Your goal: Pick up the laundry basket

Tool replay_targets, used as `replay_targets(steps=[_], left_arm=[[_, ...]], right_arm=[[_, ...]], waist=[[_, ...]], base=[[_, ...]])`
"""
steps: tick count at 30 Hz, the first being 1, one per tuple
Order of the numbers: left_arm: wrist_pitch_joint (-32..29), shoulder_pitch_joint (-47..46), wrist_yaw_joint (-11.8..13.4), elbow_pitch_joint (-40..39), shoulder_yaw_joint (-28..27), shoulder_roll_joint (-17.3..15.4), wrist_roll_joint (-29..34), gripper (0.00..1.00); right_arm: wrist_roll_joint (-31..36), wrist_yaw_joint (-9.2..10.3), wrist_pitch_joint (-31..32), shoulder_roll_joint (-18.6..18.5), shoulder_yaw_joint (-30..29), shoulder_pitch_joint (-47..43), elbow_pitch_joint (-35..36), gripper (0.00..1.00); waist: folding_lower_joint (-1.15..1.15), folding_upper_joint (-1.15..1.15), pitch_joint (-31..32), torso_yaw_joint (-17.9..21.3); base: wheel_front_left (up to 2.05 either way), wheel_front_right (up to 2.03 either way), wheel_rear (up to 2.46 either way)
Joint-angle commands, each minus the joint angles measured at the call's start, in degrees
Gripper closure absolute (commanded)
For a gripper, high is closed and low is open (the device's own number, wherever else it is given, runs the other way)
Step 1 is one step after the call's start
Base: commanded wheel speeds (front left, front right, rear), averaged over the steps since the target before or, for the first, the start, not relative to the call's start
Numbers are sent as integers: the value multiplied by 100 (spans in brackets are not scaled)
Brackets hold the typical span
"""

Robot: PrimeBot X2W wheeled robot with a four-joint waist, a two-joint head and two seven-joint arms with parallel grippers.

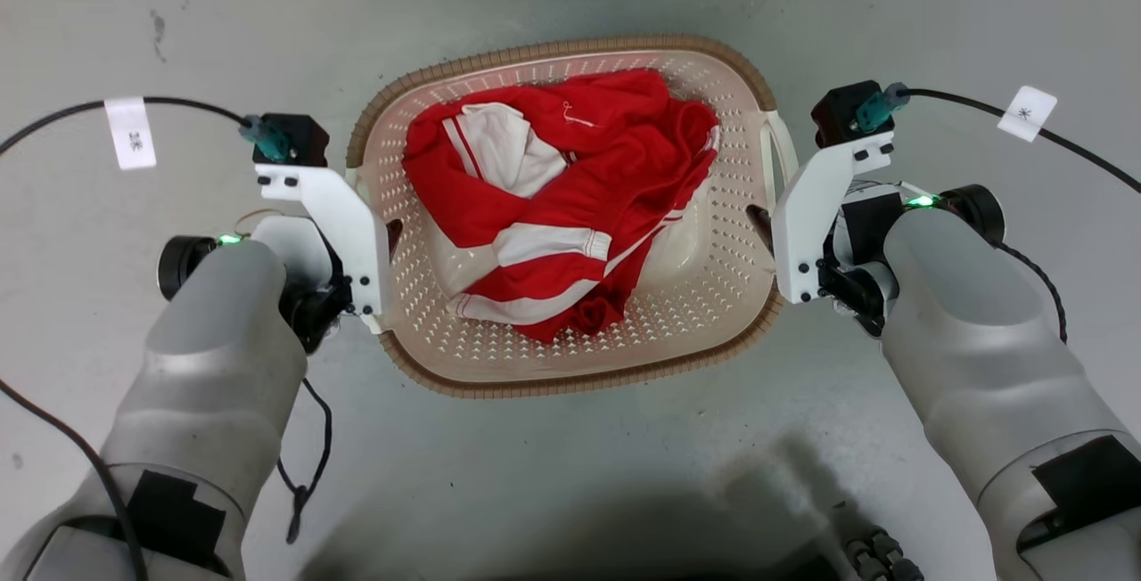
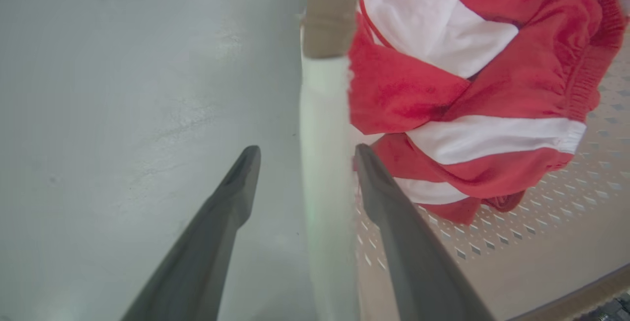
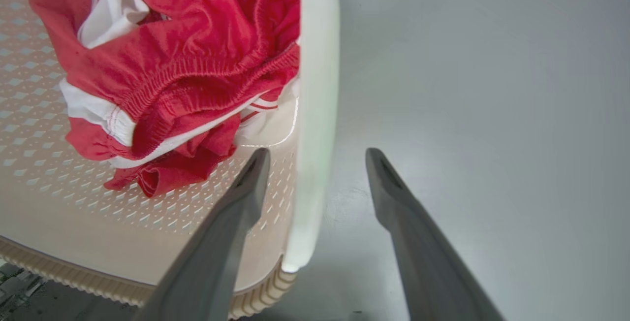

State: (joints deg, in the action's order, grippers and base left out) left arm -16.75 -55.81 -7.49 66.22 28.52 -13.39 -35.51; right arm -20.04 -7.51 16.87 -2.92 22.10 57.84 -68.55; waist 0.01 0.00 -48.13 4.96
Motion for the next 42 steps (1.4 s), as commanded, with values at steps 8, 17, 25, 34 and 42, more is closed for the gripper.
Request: replay_targets(steps=[8,17,25,34,42], left_arm=[[-370,-245,3,126,221,-67,-294,0],[-506,-305,7,221,376,-75,-574,100],[-720,-145,5,305,575,13,-797,100],[-1543,87,3,331,779,143,-1180,100],[-2113,276,-4,324,915,192,-1493,100]], right_arm=[[-511,4,294,7,342,122,-68,0],[-867,4,345,-7,647,186,-164,100],[-1094,4,432,-14,834,100,-310,100],[-1418,3,1007,-4,958,-70,-427,100],[-1601,3,1578,2,969,-286,-503,100]], waist=[[-1,0,-143,6],[-1,0,-142,4],[-1,0,124,-26],[-1,0,939,-65],[-1,0,1764,-129]], base=[[0,0,0],[0,0,0],[0,0,0],[0,0,0],[0,0,0]])
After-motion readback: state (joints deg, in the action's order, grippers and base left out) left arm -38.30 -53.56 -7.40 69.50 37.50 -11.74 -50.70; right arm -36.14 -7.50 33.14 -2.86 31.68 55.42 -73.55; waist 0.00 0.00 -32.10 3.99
